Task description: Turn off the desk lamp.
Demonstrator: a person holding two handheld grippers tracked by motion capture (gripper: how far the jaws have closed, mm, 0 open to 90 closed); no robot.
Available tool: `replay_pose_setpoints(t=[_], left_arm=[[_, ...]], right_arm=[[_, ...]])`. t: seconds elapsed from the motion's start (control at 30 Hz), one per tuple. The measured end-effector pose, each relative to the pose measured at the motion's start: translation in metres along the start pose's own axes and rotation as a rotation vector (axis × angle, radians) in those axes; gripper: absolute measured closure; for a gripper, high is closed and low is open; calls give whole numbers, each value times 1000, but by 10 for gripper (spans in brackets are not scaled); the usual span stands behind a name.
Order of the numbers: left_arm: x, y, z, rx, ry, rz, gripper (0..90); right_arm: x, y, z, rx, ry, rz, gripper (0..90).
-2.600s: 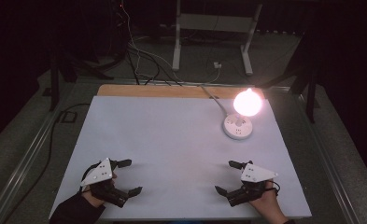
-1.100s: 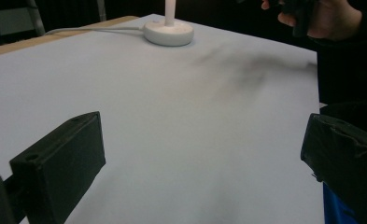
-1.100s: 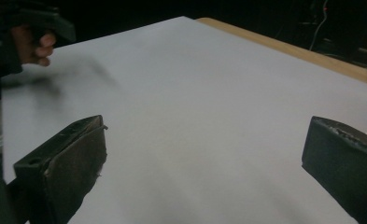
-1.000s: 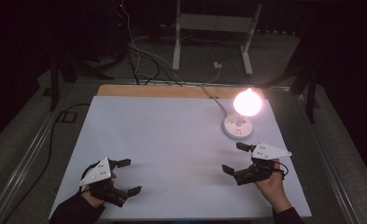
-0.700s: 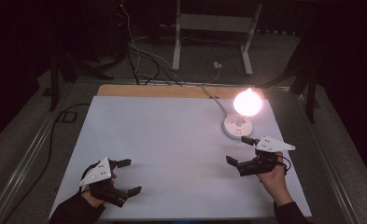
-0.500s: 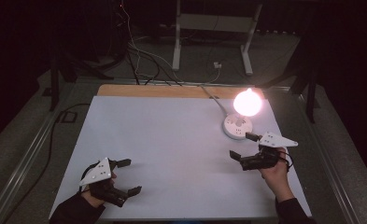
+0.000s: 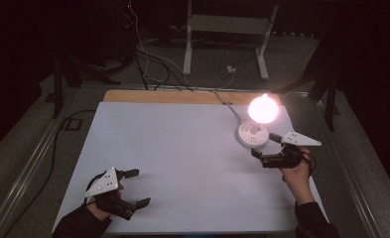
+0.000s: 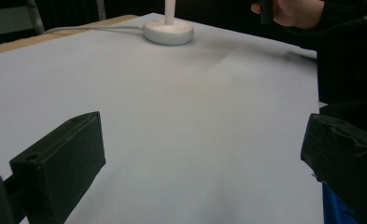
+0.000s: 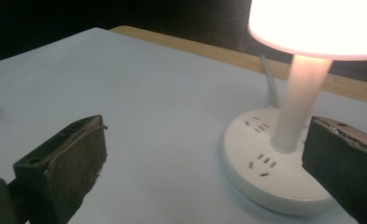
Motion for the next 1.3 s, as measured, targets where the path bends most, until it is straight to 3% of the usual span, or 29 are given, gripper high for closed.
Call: replay_pose_setpoints(t=[0.17, 0.37, 0.5, 0.67, 0.97, 1.1, 1.3], left_arm=[[0, 0, 0, 4, 3, -1, 4], [0, 0, 0, 5, 4, 1, 4], [0, 0, 0, 7, 1, 0, 4], [0, 0, 0, 10, -2, 0, 4], [0, 1, 0, 12, -1, 2, 4], [0, 1, 0, 12, 2, 1, 4], [0, 0, 0, 7, 8, -2, 4]], right_arm=[[-6, -12, 1, -43, -1, 30, 0], [-15, -26, 1, -116, -10, 110, 5], [-17, -34, 2, -147, -10, 143, 143], [-21, -44, 3, -155, 8, 201, 231], [-29, -58, 6, -214, 43, 250, 462], [-32, -62, 8, -202, 65, 283, 602], [-39, -67, 11, -199, 109, 320, 712]])
Point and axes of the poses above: each handheld gripper's, and its own axes: x roughly backward along the jaws, z roughly out of its underside, y roughly to its left, the point moved 1 cm from there along -x, roughly forward along the jaws, and after that the axes turned 2 degrees about -x, right-handed, at the moved point
